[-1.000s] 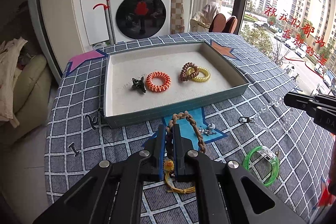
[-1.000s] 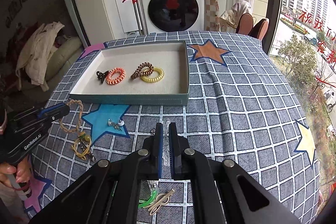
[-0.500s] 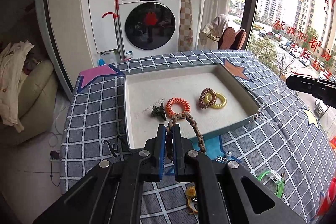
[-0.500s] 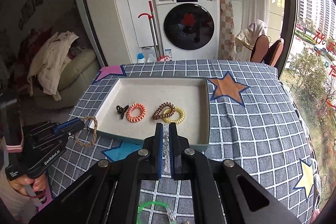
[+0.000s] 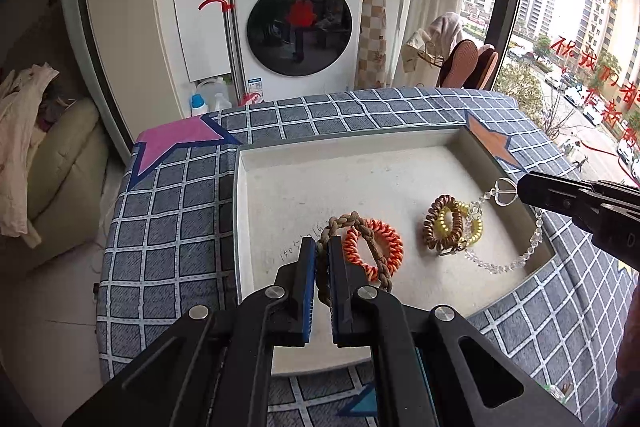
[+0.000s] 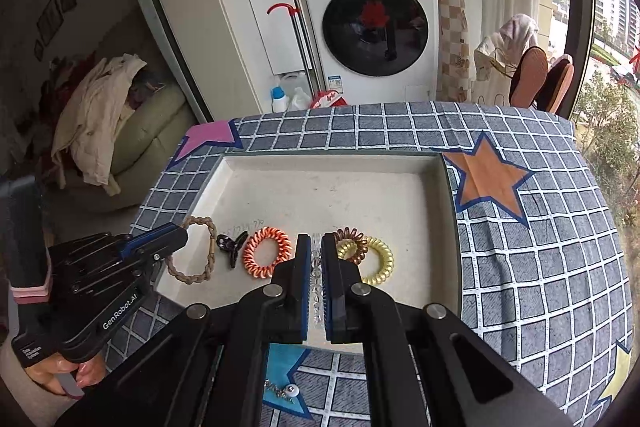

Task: Organize jewelry
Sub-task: 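Carry the braided bracelet into the tray with the left tool while the right tool carries the bead bracelet there, then open the left tool over the tray while the right tool releases the bead bracelet beside the coils, then move the left tool to the yellow cord hair tie while the right tool moves to the green bangle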

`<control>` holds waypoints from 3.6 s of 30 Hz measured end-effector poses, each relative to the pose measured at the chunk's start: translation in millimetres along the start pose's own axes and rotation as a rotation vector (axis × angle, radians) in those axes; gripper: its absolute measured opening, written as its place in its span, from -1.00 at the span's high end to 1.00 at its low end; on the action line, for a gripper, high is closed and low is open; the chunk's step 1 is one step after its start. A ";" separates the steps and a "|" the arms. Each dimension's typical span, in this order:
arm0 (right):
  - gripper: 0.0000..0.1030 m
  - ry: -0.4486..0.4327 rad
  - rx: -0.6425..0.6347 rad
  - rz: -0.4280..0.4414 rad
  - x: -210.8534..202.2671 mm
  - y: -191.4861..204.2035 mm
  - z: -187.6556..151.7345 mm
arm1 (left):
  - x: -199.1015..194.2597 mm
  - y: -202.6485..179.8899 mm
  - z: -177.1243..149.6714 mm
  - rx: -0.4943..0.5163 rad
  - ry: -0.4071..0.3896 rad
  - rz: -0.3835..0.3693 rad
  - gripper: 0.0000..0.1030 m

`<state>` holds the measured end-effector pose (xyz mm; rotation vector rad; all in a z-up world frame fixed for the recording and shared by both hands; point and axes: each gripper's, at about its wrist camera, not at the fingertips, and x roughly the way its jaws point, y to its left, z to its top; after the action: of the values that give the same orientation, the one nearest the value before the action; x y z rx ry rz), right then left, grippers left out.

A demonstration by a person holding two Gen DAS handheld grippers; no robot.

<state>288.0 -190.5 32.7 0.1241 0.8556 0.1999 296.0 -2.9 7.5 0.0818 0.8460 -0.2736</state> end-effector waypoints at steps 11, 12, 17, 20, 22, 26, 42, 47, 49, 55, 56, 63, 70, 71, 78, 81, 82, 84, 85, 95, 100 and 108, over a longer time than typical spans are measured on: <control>0.89 0.078 0.069 -0.075 42.5 -45.7 -22.1 | 42.9 -9.2 -18.7 0.054 0.053 0.090 0.49; 0.89 0.086 0.072 -0.077 45.2 -47.8 -24.1 | 44.6 -10.1 -19.9 0.064 0.054 0.102 0.49; 0.88 0.119 0.083 -0.075 52.6 -53.3 -32.4 | 46.2 -15.8 -23.4 0.095 0.042 0.143 0.49; 0.62 0.130 0.072 -0.078 53.9 -51.1 -33.9 | 46.0 -17.8 -22.8 0.102 0.046 0.156 0.49; -0.10 0.112 0.067 -0.074 49.4 -48.5 -34.6 | 46.1 -17.6 -22.6 0.099 0.051 0.157 0.49; -0.12 0.063 0.068 -0.052 33.0 -43.5 -33.8 | 44.9 -16.6 -23.3 0.091 0.055 0.151 0.49; -0.24 -0.013 0.109 -0.003 -26.3 -37.3 -56.9 | 33.3 -13.5 -16.5 0.062 0.020 0.133 -0.21; -0.27 -0.019 0.127 0.001 -36.6 -38.0 -67.0 | 21.1 -12.7 -15.5 0.042 -0.030 0.154 -1.00; -0.36 -0.022 0.136 0.001 -40.9 -39.4 -69.3 | 17.5 -13.7 -15.5 0.035 -0.034 0.151 -1.00; -0.66 -0.066 0.165 0.013 -64.0 -44.1 -77.3 | -12.2 -12.5 -21.0 0.033 -0.074 0.153 -1.00; -0.71 -0.070 0.173 0.015 -67.2 -45.1 -79.2 | -16.0 -10.4 -24.2 0.024 -0.064 0.145 -1.00; -0.85 -0.113 0.190 0.011 -91.6 -44.1 -104.4 | -42.7 -3.0 -67.4 -0.004 -0.008 0.067 -1.00; -0.85 -0.021 0.177 -0.014 -96.0 -40.4 -137.5 | -62.6 3.5 -112.1 -0.084 0.045 0.005 -1.00; -0.85 -0.007 0.180 -0.014 -96.3 -41.1 -143.6 | -64.7 4.0 -117.2 -0.093 0.050 0.002 -1.00; -0.85 0.089 0.175 -0.070 -91.9 -42.3 -199.3 | -74.4 -9.7 -150.6 -0.058 0.061 0.031 -1.00; -0.85 0.117 0.186 -0.085 -89.2 -42.9 -215.2 | -71.4 -18.1 -158.6 -0.029 0.081 0.039 -1.00; -0.85 0.120 0.191 -0.088 -88.8 -43.4 -217.9 | -70.9 -19.7 -160.9 -0.023 0.087 0.039 -1.00; -0.85 0.119 0.194 -0.099 -88.5 -43.4 -220.7 | -68.4 -22.9 -163.3 -0.018 0.102 0.047 -1.00; -0.85 0.118 0.189 -0.103 -88.6 -42.7 -220.3 | -67.3 -23.9 -163.6 -0.017 0.107 0.050 -1.00; -0.84 0.096 0.114 -0.118 -88.8 -29.2 -206.6 | -64.2 -17.5 -154.8 -0.082 0.114 0.038 -1.00; -0.75 0.094 0.068 -0.137 -86.0 -25.2 -199.0 | -56.9 -21.0 -154.7 -0.064 0.139 0.058 -1.00; -0.12 0.153 -0.027 -0.156 -66.6 -21.7 -192.5 | -49.7 -28.6 -154.1 -0.048 0.156 0.063 -1.00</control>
<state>102.0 -221.1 -47.5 0.0160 1.0103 0.0754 144.9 7.5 -56.3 0.0856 1.0027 -0.1890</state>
